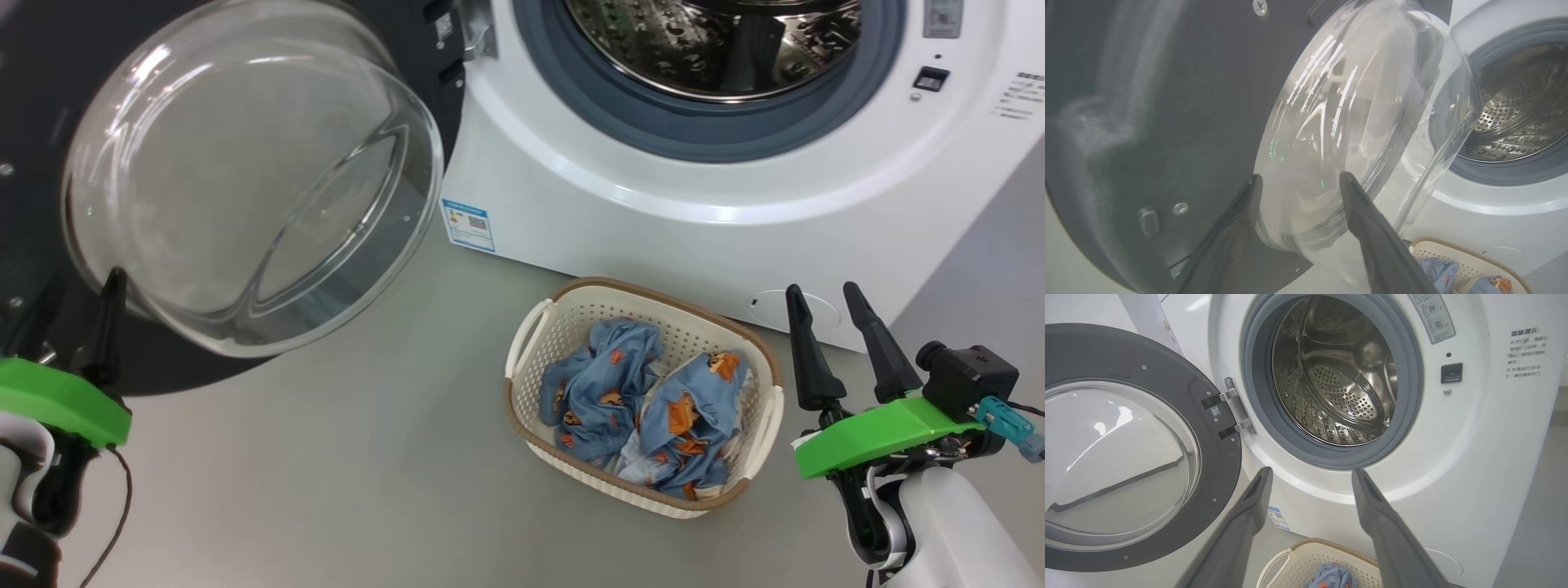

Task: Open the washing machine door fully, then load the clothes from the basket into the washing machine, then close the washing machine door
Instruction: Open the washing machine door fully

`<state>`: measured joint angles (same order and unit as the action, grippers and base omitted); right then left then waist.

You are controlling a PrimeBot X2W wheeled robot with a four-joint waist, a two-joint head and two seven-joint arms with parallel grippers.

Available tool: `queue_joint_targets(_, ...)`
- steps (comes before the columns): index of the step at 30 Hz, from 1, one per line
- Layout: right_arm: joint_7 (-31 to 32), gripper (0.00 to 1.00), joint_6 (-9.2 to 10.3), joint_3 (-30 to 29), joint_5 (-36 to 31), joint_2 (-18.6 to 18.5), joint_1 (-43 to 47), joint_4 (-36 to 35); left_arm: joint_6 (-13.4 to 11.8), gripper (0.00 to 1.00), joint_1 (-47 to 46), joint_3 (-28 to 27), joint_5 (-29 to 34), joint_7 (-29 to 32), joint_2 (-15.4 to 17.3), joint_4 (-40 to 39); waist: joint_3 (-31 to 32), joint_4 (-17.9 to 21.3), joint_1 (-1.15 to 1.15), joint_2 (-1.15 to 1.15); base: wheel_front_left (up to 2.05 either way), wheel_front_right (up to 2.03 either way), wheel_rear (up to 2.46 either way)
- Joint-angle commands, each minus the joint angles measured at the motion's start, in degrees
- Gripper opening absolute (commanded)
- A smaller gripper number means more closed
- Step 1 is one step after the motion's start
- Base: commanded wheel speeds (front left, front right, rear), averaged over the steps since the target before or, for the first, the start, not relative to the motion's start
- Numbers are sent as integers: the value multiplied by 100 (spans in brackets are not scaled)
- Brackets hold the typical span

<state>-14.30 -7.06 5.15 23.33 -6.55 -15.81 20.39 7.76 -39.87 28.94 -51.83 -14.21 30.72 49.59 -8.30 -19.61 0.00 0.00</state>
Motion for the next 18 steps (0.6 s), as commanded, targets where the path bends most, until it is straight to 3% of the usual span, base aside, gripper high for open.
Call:
queue_joint_targets(1, -70, 100, -43, 108, 34, 26, 16, -172, -58, 100, 16, -364, -6, -76, 336, -263, 30, 103, 0, 0, 0, 0, 0)
queue_joint_targets(8, -70, 100, -43, 140, 39, 35, 73, -241, -222, 100, 690, -877, 302, -78, 168, -1134, 133, 387, 0, 0, 0, 0, 0)
queue_joint_targets(18, -70, 100, -43, 257, 8, 19, 123, -364, -525, 100, 1375, -1171, 757, -78, -30, -2076, 243, 834, 0, 0, 0, 0, 0)
